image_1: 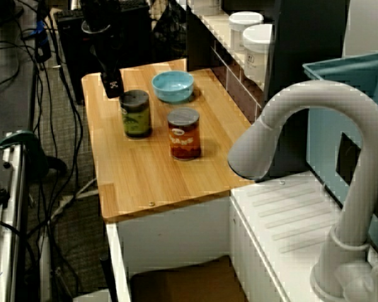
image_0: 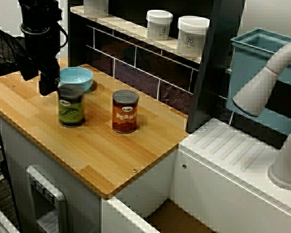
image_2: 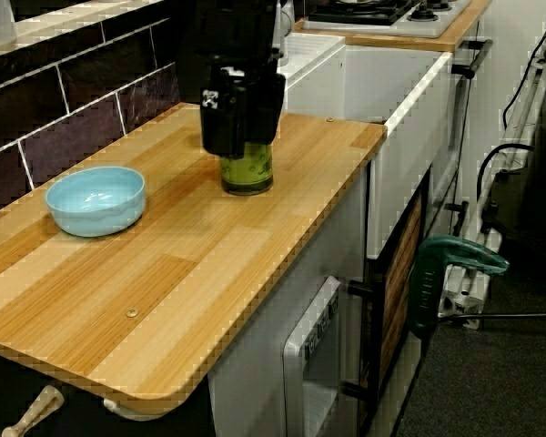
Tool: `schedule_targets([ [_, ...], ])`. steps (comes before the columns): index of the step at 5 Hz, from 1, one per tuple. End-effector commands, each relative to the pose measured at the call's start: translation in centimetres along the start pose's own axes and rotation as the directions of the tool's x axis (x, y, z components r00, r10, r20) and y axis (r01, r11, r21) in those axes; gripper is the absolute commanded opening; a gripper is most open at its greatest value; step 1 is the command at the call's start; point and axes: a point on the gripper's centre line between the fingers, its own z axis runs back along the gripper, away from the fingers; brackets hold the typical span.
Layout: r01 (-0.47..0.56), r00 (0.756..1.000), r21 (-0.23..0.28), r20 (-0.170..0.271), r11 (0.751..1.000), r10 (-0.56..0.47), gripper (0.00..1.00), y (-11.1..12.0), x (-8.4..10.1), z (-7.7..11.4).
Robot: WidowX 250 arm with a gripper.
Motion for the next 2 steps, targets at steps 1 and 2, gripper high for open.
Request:
schedule_targets([
  [1, -0.019, 1.000, -0.082, -0.011, 0.996, 0.018, 1.00, -2.4, 0.6, 1.8],
  [2, 0.005, 1.000, -0.096, -0.026, 0.995, -0.007, 1.00, -3.1, 0.3, 3.0],
])
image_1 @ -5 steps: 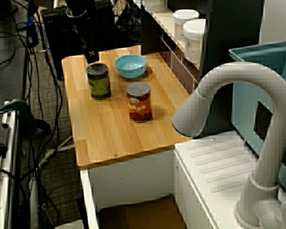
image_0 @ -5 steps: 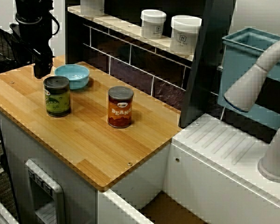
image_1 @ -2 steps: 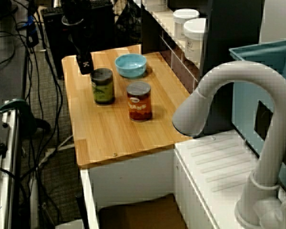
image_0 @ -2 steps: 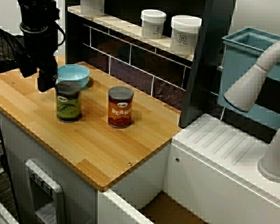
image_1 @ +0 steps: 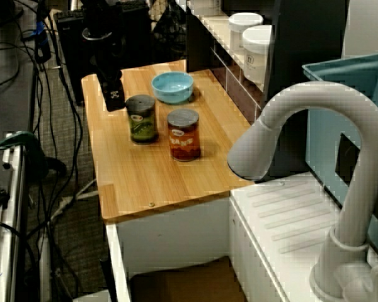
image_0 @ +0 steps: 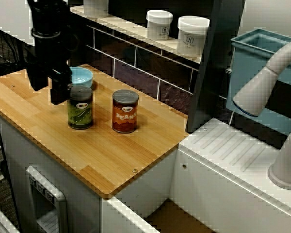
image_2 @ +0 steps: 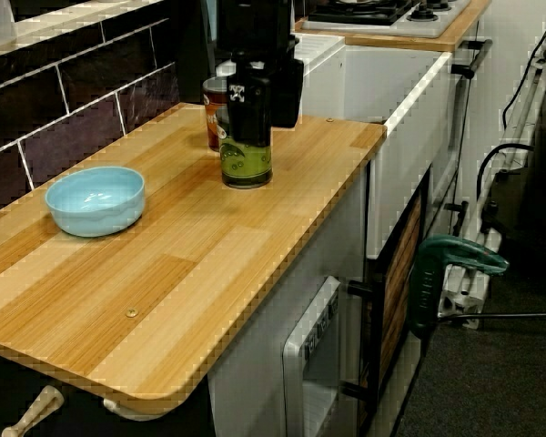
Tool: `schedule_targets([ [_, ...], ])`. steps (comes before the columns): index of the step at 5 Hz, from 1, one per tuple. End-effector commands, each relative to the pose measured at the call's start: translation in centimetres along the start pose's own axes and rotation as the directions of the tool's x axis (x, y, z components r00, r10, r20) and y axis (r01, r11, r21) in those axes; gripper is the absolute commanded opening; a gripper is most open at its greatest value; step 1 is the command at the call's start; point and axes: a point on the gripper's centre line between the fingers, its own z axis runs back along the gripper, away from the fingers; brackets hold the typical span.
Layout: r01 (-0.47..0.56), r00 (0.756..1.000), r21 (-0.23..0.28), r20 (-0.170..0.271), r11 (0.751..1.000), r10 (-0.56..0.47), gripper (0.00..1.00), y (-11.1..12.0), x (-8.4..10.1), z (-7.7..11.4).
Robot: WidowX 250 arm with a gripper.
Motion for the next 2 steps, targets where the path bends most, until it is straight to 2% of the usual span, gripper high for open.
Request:
schedule_targets([
  [1, 0.113, 0.994, 0.039, 0.009, 0.993, -0.113, 1.00, 1.5, 0.3, 3.0],
  [2, 0.331, 0.944, -0.002, 0.005, 0.944, -0.331, 1.00, 3.7, 0.9, 2.8],
])
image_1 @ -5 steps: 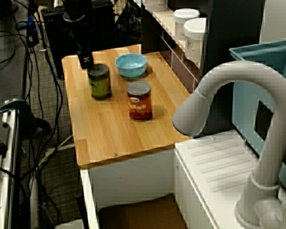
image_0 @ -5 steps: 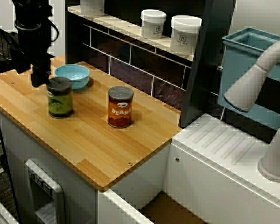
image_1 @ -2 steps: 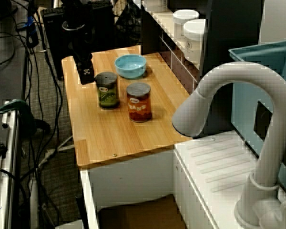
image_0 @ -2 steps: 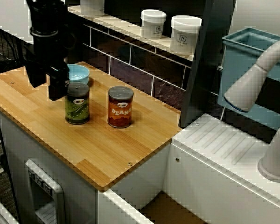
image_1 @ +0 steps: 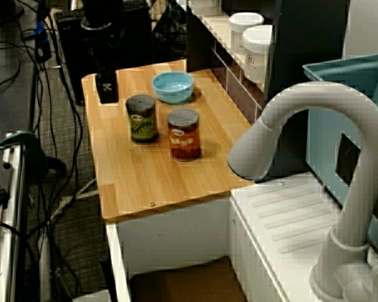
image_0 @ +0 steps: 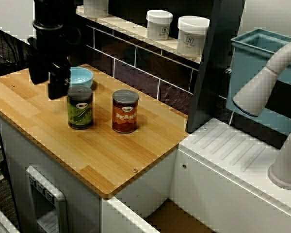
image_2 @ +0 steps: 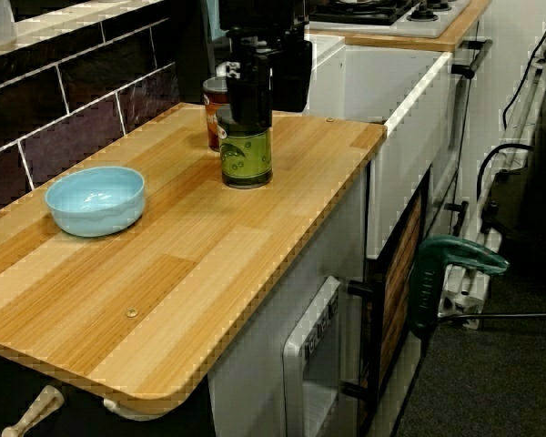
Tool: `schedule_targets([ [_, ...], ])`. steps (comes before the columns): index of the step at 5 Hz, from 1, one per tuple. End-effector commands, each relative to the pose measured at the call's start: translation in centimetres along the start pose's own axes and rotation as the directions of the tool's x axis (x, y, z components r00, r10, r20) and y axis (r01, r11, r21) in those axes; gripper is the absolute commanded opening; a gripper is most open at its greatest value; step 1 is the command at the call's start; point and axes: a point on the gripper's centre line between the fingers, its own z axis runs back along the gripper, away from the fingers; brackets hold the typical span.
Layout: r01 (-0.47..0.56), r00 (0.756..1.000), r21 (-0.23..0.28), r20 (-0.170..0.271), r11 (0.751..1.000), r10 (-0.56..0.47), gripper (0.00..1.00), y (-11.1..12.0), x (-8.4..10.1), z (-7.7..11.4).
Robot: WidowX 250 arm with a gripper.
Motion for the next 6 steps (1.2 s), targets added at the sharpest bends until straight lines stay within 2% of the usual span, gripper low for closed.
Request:
schedule_targets([
  [1, 0.429, 0.903, -0.027, 0.058, 0.903, -0.427, 1.00, 4.7, 1.7, 1.3],
  [2, 0.635, 0.768, -0.047, 0.150, 0.771, -0.623, 1.00, 5.3, 2.1, 0.9],
  [3, 0.765, 0.629, -0.003, 0.218, 0.644, -0.746, 1.00, 5.3, 2.5, 0.6],
  [4, 0.812, 0.569, -0.027, 0.258, 0.583, -0.781, 1.00, 4.9, 3.0, 0.3],
  [5, 0.842, 0.529, -0.051, 0.272, 0.537, -0.804, 1.00, 4.1, 3.5, 0.2],
  [6, 0.854, 0.514, -0.070, 0.262, 0.515, -0.817, 1.00, 2.5, 4.0, -0.2],
])
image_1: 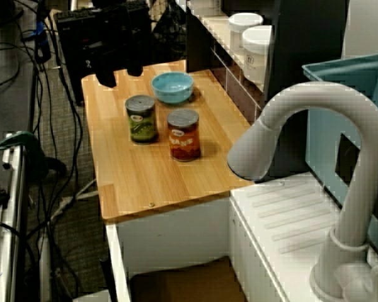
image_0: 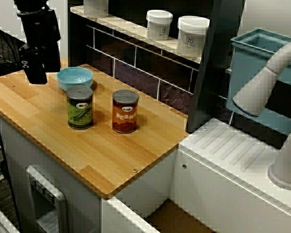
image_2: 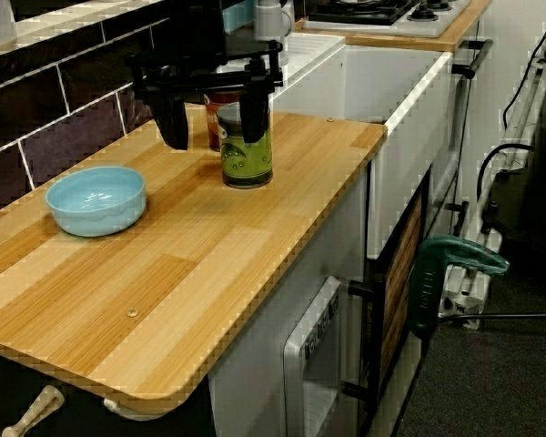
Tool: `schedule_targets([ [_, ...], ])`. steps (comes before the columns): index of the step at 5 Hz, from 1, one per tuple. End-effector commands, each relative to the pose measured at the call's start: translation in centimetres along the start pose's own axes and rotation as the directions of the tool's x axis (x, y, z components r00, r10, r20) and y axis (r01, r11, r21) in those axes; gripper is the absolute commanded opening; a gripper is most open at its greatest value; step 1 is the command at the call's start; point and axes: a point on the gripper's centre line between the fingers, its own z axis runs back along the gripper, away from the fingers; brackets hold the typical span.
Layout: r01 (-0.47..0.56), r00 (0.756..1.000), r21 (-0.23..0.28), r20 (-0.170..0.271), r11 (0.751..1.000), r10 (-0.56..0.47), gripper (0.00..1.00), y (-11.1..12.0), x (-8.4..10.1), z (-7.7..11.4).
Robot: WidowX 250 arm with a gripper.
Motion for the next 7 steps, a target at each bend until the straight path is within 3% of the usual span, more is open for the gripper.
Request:
schedule_targets([
  [1, 0.042, 0.999, -0.030, -0.022, 0.999, -0.042, 1.00, 0.5, 3.0, -0.6],
  [4, 0.103, 0.992, -0.110, -0.056, 0.989, -0.110, 1.00, -3.2, 5.4, -2.1],
  [6, 0.052, 0.998, -0.156, -0.037, 0.986, -0.058, 1.00, -4.8, 7.1, -1.8],
  [7, -0.002, 1.000, -0.164, -0.002, 0.986, 0.002, 1.00, -5.6, 7.6, -1.2],
])
